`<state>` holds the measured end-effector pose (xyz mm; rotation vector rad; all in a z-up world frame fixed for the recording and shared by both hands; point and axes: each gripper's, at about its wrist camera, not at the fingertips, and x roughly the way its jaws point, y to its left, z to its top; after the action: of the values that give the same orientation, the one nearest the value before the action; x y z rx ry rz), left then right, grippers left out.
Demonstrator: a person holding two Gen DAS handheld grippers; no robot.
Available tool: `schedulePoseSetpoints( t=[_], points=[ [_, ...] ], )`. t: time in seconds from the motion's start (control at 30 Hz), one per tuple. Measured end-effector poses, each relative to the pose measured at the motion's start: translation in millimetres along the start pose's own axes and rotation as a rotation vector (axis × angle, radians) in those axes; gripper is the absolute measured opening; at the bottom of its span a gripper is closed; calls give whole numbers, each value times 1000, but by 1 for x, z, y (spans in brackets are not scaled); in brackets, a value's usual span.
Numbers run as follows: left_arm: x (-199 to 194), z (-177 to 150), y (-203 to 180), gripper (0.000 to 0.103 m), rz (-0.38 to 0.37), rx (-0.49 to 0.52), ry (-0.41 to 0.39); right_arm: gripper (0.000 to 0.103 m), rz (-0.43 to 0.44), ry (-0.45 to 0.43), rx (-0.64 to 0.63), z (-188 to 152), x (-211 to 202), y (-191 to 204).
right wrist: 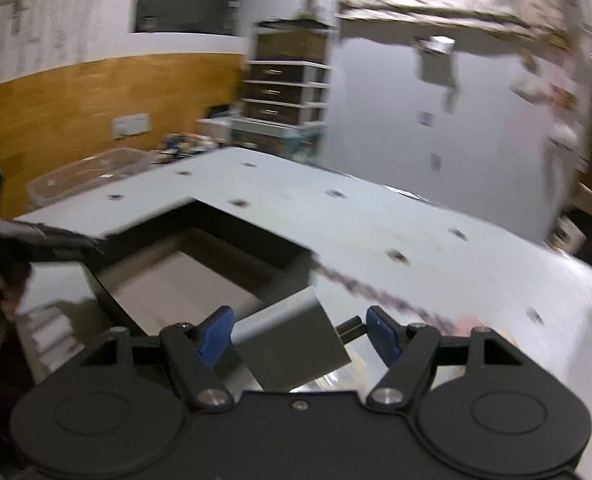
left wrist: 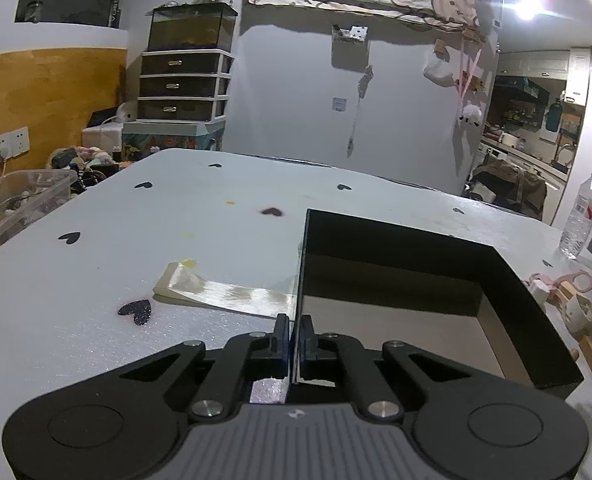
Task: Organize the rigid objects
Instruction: 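Place the white plug charger into the black box with the right gripper while the left gripper holds the box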
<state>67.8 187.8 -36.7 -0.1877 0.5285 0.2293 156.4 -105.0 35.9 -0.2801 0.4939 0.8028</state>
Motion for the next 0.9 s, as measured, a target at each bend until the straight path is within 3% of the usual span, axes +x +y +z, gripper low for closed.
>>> schedulePoseSetpoints(
  t=[0.17, 0.3, 0.57, 0.67, 0.7, 0.83, 0.9],
  points=[
    [2, 3, 4, 4, -28, 17, 13, 73, 142, 7, -106, 48, 46, 30],
    [3, 3, 7, 5, -48, 30, 23, 73, 244, 68, -161, 69, 101, 55],
    [11, 6, 13, 5, -79, 39, 42, 74, 338, 225, -214, 67, 181, 80],
    [14, 6, 13, 5, -78, 38, 47, 90, 352, 199, -144, 70, 179, 72],
    [15, 5, 13, 5, -79, 37, 48, 89, 352, 200, -138, 71, 175, 70],
    [16, 4, 13, 5, -80, 41, 45, 72, 344, 253, -192, 69, 169, 68],
    [16, 3, 14, 6, -84, 38, 43, 49, 351, 284, -204, 67, 173, 69]
  ],
)
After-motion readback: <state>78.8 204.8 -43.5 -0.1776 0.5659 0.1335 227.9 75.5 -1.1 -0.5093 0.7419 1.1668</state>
